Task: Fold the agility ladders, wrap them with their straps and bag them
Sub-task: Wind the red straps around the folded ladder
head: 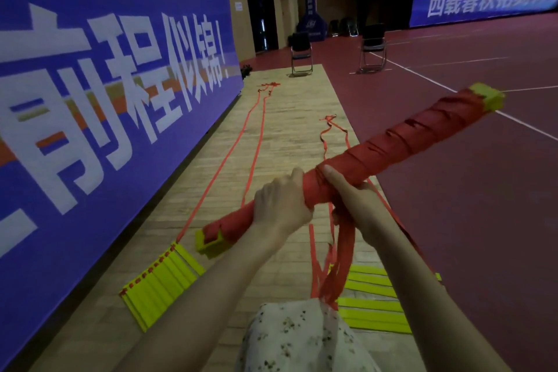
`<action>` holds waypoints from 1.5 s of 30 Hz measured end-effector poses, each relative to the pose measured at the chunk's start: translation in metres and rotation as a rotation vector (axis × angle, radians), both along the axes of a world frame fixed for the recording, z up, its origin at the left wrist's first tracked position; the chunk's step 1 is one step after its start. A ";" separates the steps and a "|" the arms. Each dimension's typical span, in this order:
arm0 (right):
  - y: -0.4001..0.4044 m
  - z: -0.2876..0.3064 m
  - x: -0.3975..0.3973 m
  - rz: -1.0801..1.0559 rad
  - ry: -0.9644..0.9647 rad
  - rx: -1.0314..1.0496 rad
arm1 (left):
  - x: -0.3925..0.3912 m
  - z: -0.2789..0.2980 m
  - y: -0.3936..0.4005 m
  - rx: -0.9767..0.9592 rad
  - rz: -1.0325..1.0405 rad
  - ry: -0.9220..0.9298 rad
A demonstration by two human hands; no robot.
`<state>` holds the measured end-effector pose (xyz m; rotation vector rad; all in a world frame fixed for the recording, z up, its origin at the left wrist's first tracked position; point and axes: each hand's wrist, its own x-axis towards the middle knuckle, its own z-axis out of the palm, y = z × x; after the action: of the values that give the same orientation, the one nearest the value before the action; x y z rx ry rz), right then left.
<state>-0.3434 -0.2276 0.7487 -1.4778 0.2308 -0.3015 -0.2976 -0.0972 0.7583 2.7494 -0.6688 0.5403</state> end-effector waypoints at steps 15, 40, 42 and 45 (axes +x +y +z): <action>-0.021 -0.010 0.003 0.084 -0.146 0.078 | 0.017 0.014 0.047 -0.376 -0.385 0.807; -0.020 -0.020 -0.002 -0.027 -0.061 0.012 | 0.014 -0.003 0.038 -0.063 -0.119 0.262; -0.022 -0.012 -0.003 -0.006 -0.027 -0.080 | 0.004 -0.013 0.030 -0.059 0.014 0.014; -0.015 -0.010 -0.003 -0.067 0.014 0.081 | -0.003 -0.031 0.020 0.030 0.056 -0.430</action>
<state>-0.3463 -0.2422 0.7384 -1.3944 0.3011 -0.3321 -0.3004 -0.0773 0.7272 2.7044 -0.6942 1.1620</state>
